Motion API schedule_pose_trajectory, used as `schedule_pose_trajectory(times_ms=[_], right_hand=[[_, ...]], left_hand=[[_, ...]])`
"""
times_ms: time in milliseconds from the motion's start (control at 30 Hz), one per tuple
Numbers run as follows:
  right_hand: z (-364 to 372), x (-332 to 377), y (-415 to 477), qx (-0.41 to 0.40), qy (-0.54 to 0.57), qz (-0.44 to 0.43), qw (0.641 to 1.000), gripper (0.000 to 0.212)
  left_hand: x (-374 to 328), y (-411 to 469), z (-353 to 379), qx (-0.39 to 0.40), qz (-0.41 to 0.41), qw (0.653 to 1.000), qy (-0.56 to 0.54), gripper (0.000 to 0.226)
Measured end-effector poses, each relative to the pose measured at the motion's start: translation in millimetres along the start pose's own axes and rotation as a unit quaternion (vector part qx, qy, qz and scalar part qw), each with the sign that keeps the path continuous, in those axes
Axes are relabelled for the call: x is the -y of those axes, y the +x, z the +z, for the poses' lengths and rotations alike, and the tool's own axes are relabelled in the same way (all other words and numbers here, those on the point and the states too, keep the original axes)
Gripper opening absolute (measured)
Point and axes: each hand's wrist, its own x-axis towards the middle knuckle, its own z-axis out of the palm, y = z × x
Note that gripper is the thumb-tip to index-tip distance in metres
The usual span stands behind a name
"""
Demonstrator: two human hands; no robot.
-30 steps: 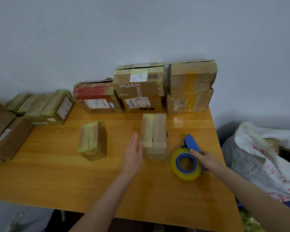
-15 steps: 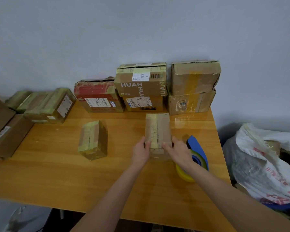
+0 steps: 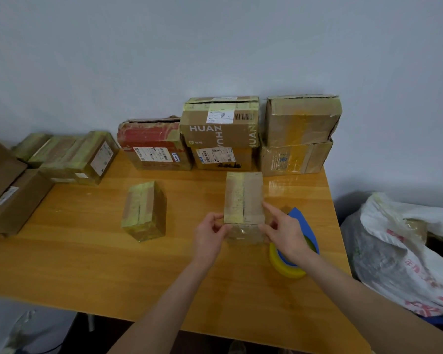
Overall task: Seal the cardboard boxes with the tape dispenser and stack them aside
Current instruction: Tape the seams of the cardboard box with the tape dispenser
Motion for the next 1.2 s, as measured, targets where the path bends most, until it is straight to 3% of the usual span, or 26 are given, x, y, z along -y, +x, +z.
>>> schedule_pose_trajectory(times_ms=[133,200,300,367,467,600,700,833,967,1033,1100,1167,1200], right_hand=[[-3,4,5,0.009,-0.137,-0.034,0.990,0.057],[-4,8,10,-0.007,-0.221,-0.048,0.974,0.052],[0,10,14,-0.002,-0.287,-0.047,0.957,0.053],[5,6,16,0.000,-0.280,-0.059,0.958,0.050],[2,-2,20,0.022,-0.229,-0.086,0.970,0.045],[-11,-14,24,0.079,-0.156,-0.076,0.982,0.049],[-6,-18,22,0.050,-0.127,-0.079,0.988,0.046],[2,-19,20,0.030,-0.134,-0.093,0.986,0.040],[-4,-16,21,0.024,-0.134,-0.080,0.987,0.038],[-4,-11,22,-0.009,-0.100,-0.043,0.994,0.046],[-1,-6,25,-0.023,-0.044,0.025,0.998,0.061],[5,-5,25,0.005,-0.031,0.057,0.998,0.072],[8,-5,24,0.022,-0.029,0.060,0.998,0.070]], left_hand=[[0,5,-2,-0.003,0.071,0.988,0.138,0.024],[-3,10,-1,0.002,0.099,0.973,0.208,0.038],[-5,19,4,0.045,0.096,0.970,0.220,0.070],[-4,23,7,0.075,0.096,0.966,0.226,0.089],[5,26,6,0.072,0.119,0.965,0.224,0.090],[11,26,-4,0.095,0.119,0.976,0.158,0.082],[7,20,1,0.106,0.083,0.983,0.129,0.069],[-1,17,15,0.049,0.045,0.987,0.145,0.049],[-7,20,15,0.041,0.035,0.984,0.168,0.038],[-14,20,19,0.028,0.021,0.985,0.168,0.042],[-22,18,27,0.040,-0.011,0.990,0.132,0.060],[-26,17,33,0.062,-0.037,0.991,0.112,0.074],[-25,17,34,0.066,-0.037,0.991,0.113,0.070]])
